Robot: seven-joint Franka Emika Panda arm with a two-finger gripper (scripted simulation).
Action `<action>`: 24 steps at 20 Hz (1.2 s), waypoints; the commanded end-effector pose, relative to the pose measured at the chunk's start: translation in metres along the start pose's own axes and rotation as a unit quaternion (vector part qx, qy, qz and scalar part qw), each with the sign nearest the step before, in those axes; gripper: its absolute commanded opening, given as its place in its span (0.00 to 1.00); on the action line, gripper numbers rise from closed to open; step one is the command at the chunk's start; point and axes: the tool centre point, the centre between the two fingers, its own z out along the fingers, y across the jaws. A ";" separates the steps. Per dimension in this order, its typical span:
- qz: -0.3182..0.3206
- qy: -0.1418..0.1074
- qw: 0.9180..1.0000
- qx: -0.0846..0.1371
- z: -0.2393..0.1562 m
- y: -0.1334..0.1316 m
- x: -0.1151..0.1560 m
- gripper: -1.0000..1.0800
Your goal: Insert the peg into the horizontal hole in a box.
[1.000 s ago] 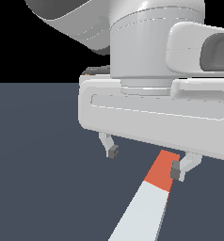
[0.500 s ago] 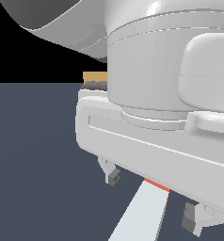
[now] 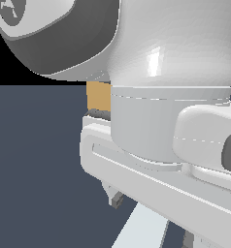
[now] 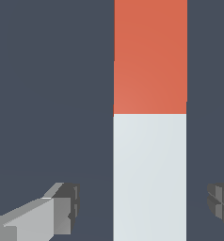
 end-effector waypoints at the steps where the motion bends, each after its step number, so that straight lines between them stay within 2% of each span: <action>1: 0.001 0.000 1.000 0.000 0.012 0.000 -0.001 0.96; 7: 0.001 0.000 1.000 0.000 0.019 0.001 0.000 0.96; 8: 0.001 0.000 1.000 0.000 0.019 0.001 0.000 0.00; 24: -0.003 0.000 1.000 0.000 0.015 -0.005 0.005 0.00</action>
